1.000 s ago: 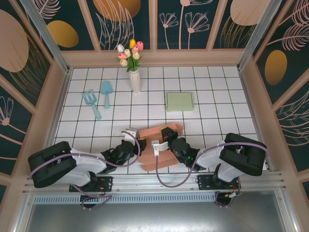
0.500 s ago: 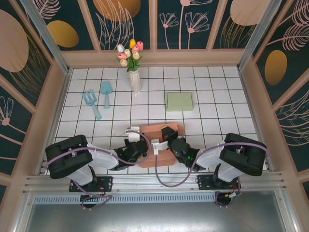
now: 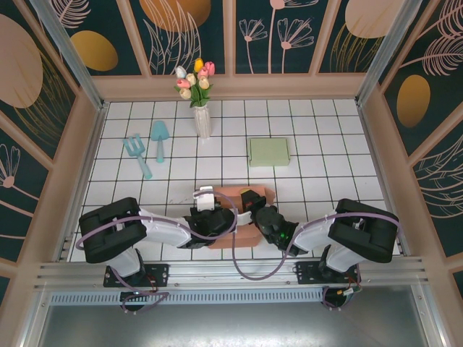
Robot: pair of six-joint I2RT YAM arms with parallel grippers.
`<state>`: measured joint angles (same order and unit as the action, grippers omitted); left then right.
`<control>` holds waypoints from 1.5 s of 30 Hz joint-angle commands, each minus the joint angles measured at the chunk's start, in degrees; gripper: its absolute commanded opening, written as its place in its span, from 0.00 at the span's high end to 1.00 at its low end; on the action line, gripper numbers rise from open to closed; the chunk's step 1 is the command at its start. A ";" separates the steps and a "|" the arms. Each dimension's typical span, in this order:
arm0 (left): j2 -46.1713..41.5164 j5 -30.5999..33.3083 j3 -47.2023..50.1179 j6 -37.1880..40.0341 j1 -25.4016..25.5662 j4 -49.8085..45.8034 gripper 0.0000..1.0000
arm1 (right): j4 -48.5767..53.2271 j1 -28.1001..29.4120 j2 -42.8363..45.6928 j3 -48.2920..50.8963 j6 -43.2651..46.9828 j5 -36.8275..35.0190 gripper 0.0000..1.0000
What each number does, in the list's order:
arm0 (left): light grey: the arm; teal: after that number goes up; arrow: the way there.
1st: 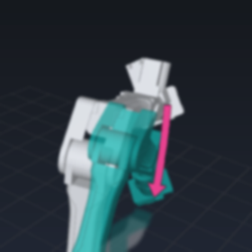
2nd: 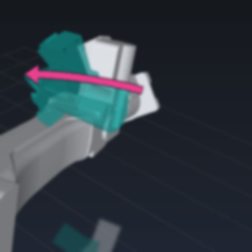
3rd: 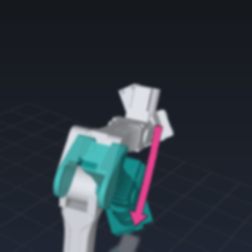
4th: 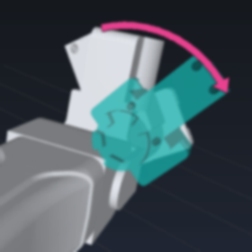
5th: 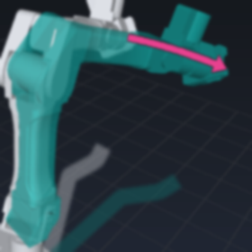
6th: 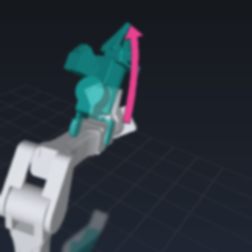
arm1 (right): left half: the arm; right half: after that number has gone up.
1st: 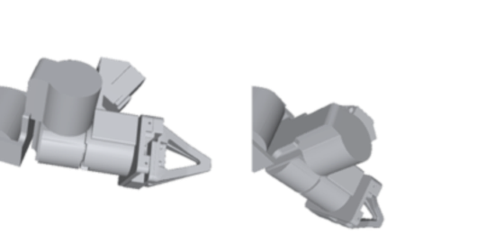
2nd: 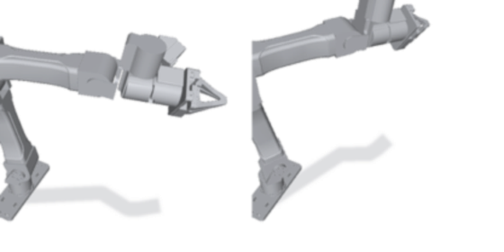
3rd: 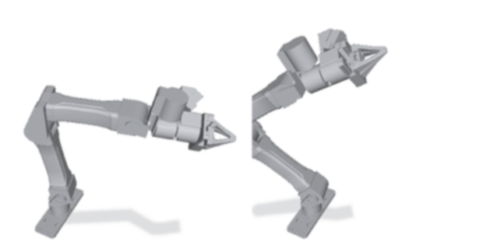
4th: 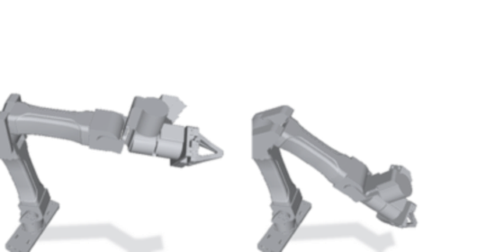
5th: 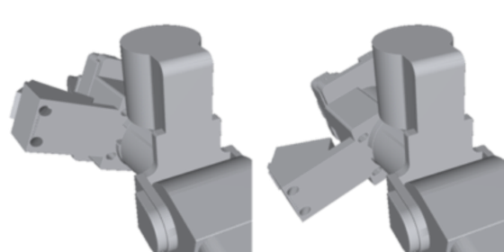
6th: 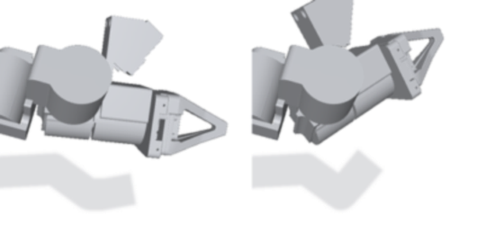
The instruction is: Fold the paper box
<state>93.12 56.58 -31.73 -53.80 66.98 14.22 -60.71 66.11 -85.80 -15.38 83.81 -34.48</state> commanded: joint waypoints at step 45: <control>-0.86 1.24 7.25 11.97 -4.23 17.00 0.74 | 0.13 -0.38 -3.21 2.64 -11.79 0.52 1.00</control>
<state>95.53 55.88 -26.24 -41.63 65.04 31.09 -65.98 65.93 -88.29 -14.48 75.66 -34.81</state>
